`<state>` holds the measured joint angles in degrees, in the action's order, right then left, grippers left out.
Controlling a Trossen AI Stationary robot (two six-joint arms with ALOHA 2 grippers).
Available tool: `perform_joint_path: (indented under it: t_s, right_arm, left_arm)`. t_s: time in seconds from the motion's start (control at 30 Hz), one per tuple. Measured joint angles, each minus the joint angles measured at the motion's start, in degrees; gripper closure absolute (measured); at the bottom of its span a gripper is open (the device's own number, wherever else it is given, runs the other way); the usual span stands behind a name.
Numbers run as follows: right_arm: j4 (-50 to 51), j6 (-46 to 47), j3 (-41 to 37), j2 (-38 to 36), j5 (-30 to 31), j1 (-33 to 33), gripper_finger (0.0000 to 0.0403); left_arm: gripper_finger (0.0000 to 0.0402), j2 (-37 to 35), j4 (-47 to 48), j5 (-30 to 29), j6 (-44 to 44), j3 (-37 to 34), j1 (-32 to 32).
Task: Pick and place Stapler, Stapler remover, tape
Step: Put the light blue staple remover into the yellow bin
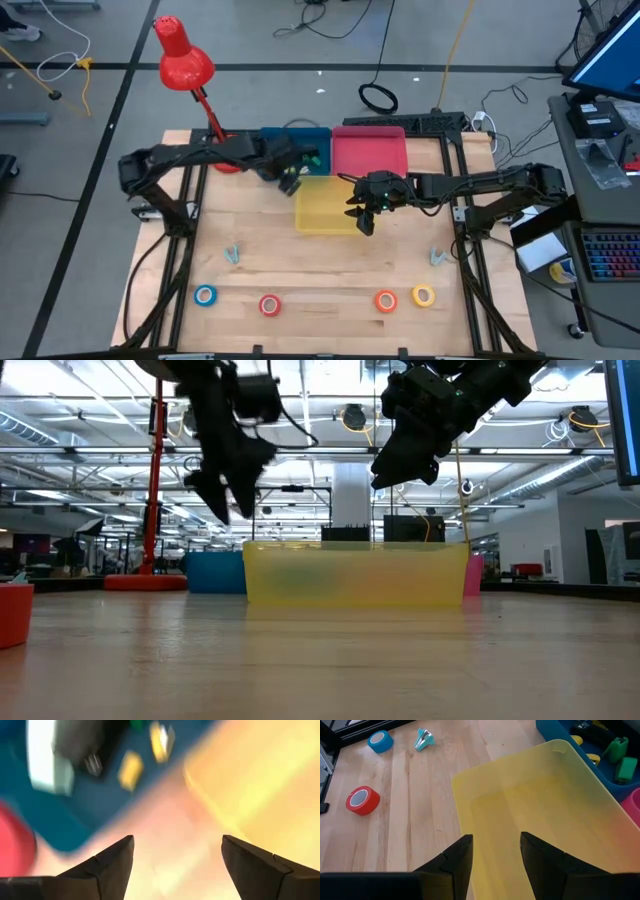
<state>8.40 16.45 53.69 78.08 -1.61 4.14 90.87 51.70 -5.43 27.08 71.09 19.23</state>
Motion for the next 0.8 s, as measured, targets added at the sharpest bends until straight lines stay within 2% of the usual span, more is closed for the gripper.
perform_joint_path:
  t_s: [0.17, 0.33, 0.4, 0.6, 0.8]
  right_arm:
    - [0.0, 0.0, -0.02, 0.0, 0.0, 0.0, 0.0248]
    - [0.0, 0.0, -0.02, 0.0, 0.0, 0.0, 0.0248]
    - [-0.02, -0.02, -0.02, 0.0, 0.0, 0.0, 0.0248]
    - [-0.02, -0.08, -0.02, 0.0, 0.0, 0.0, 0.0248]
    - [-0.02, -0.2, -0.02, 0.0, 0.0, 0.0, 0.0248]
  left_arm:
    - [0.0123, -4.46, 13.3, 0.87, 16.45, 0.02, -10.23]
    - [0.014, -4.73, 25.66, 0.97, 37.46, -1.06, -20.45]
    - [0.0147, -4.83, 27.72, 2.09, 44.62, -2.84, -23.9]
    - [0.0162, -4.76, 23.32, 9.71, 57.7, -12.6, -32.14]
    - [0.0171, -4.74, 15.2, 16.83, 71.19, -20.24, -37.05]
